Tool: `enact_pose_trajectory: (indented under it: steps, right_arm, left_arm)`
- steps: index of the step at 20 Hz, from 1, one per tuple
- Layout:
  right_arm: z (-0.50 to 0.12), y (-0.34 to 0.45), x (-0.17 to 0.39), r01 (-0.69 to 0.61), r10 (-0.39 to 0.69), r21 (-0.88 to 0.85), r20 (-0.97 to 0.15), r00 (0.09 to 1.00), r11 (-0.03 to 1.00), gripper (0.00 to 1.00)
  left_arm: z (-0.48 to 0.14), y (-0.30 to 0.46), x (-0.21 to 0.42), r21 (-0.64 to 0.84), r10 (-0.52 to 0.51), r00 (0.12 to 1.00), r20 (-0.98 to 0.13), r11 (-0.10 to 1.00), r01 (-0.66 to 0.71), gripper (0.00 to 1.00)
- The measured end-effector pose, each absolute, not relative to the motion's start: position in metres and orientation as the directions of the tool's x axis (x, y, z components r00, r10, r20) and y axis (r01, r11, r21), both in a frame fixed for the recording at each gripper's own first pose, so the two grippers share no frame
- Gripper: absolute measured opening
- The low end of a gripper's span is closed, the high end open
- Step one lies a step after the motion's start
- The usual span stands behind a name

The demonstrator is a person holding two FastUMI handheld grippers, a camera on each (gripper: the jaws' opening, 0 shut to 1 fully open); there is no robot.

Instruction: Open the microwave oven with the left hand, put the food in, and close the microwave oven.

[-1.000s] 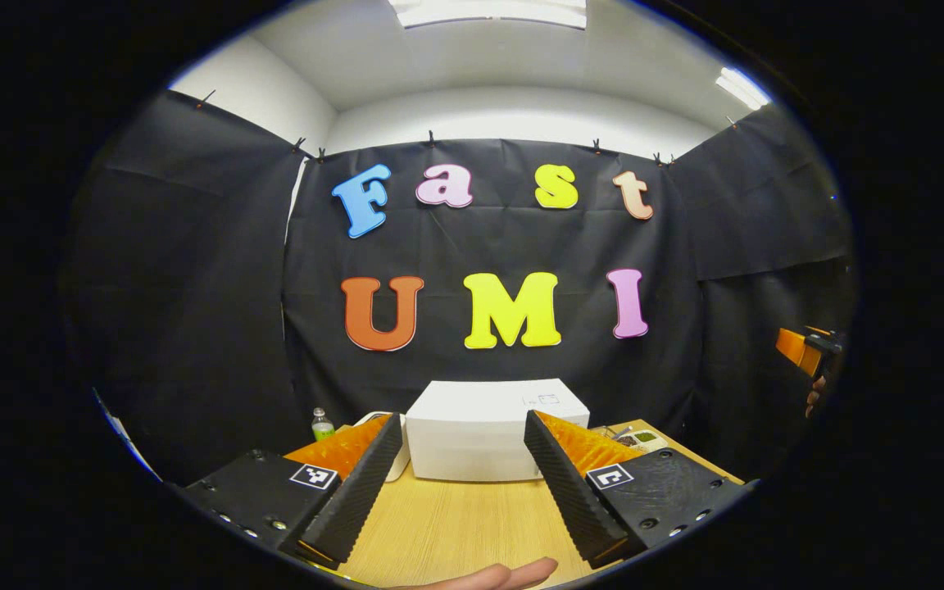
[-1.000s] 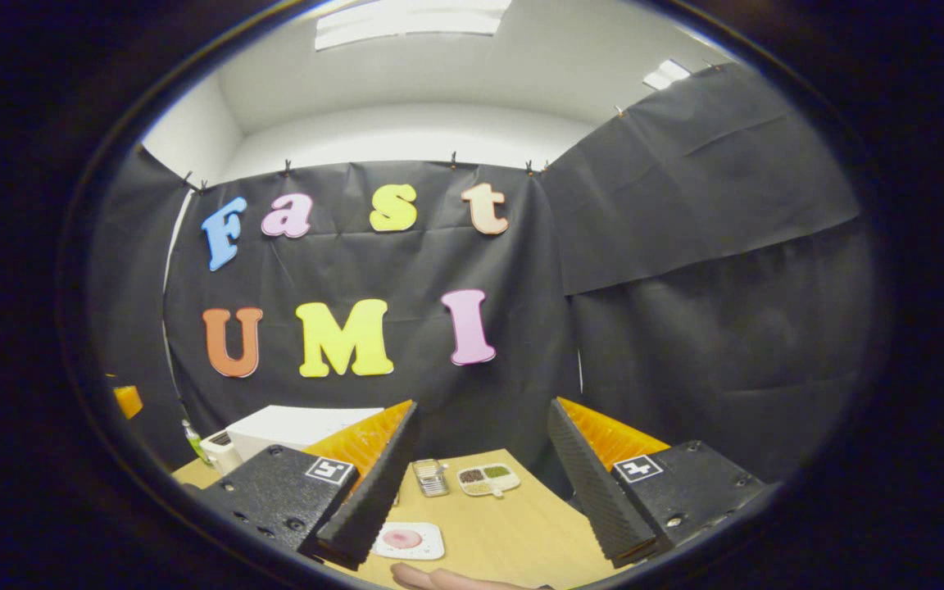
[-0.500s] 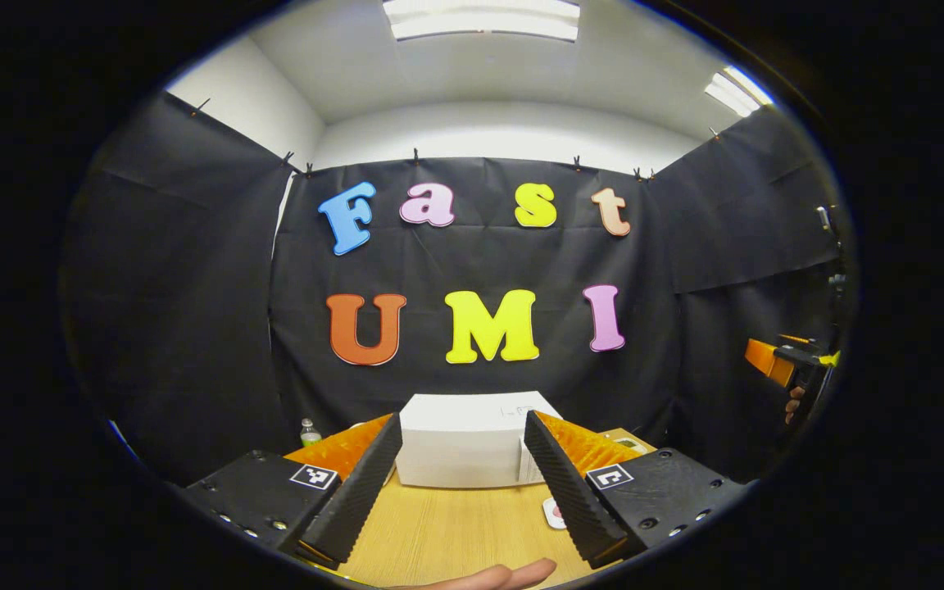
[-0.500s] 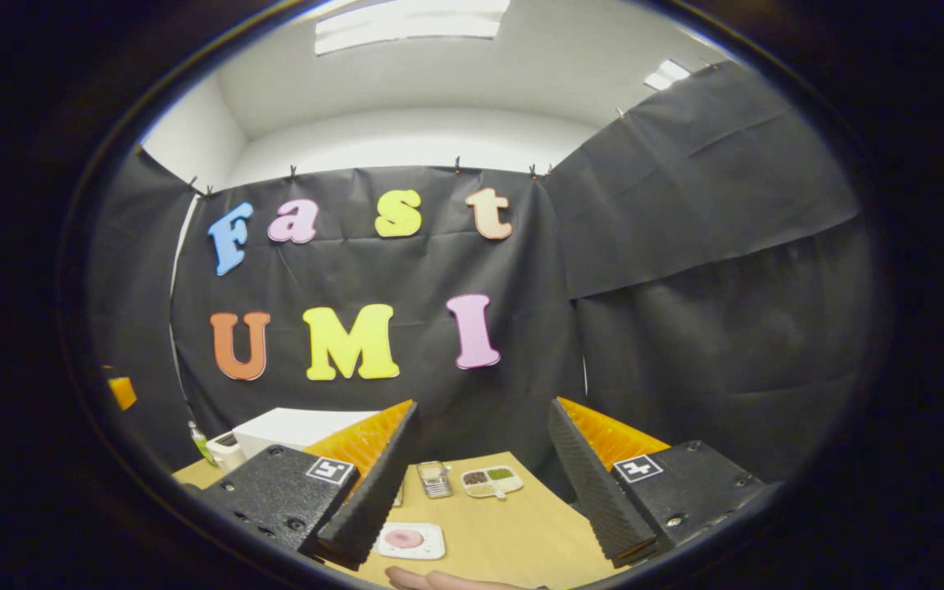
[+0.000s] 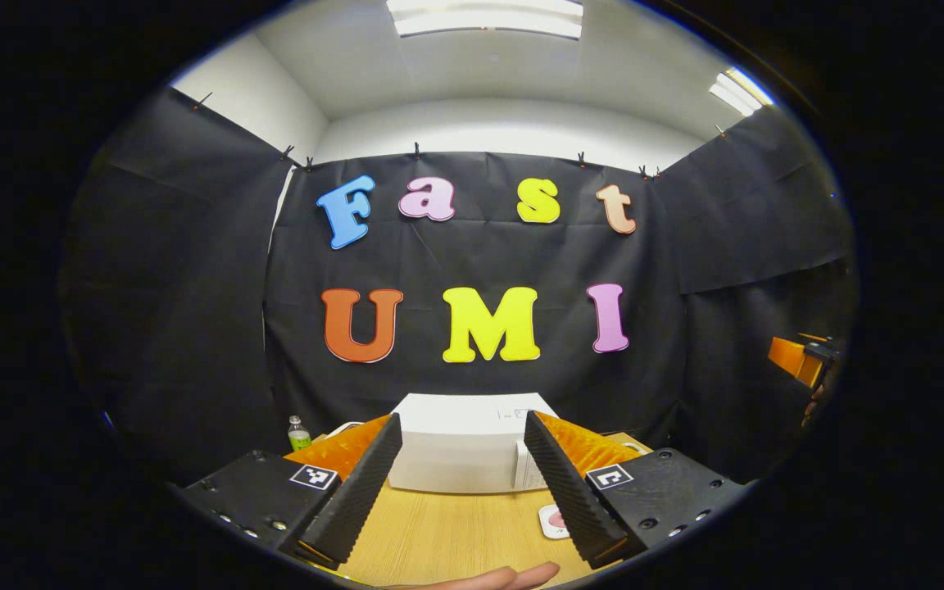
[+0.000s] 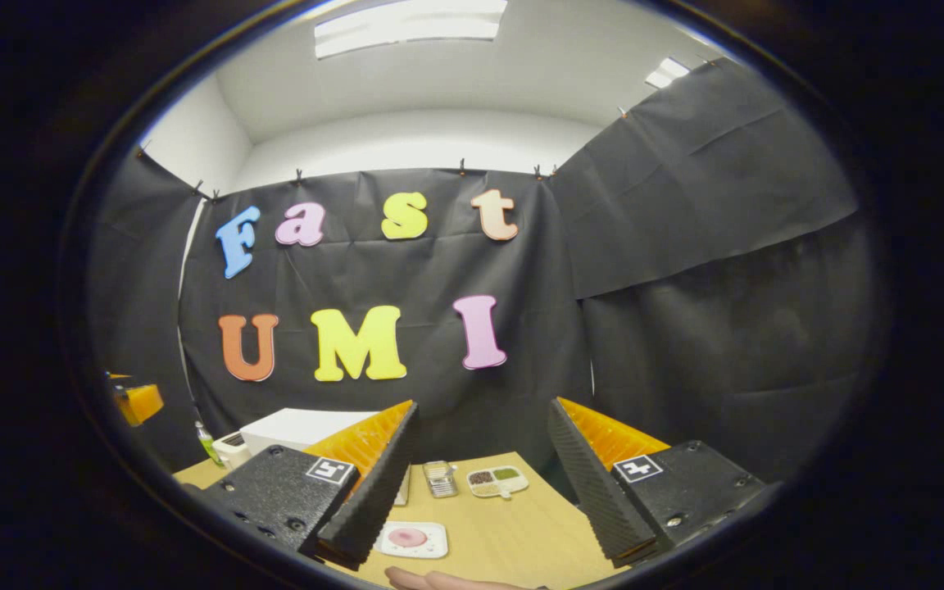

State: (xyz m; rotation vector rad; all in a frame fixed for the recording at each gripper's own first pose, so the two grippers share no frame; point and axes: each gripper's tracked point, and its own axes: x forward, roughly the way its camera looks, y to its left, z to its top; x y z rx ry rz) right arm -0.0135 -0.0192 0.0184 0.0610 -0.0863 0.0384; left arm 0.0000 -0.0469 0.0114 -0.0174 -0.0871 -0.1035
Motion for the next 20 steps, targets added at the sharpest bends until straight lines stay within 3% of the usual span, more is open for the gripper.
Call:
enact_pose_trajectory:
  steps: [6,10,20]
  right_arm:
    - [0.008,-0.025,-0.003,-0.075,0.071,0.051,0.065,0.995,0.996,1.00]
    - [0.002,-0.042,0.013,-0.040,0.038,0.030,0.073,0.997,0.999,1.00]
    - [-0.020,-0.065,0.037,-0.037,0.036,0.029,0.052,0.998,0.999,1.00]
  left_arm:
    - [-0.027,-0.098,0.072,-0.041,-0.163,0.985,0.049,0.985,0.165,0.95]
    - [-0.071,-0.135,0.123,-0.055,-0.226,0.974,0.007,0.973,0.226,0.95]
    - [-0.186,-0.181,0.239,-0.068,-0.247,0.961,-0.127,0.968,0.240,0.94]
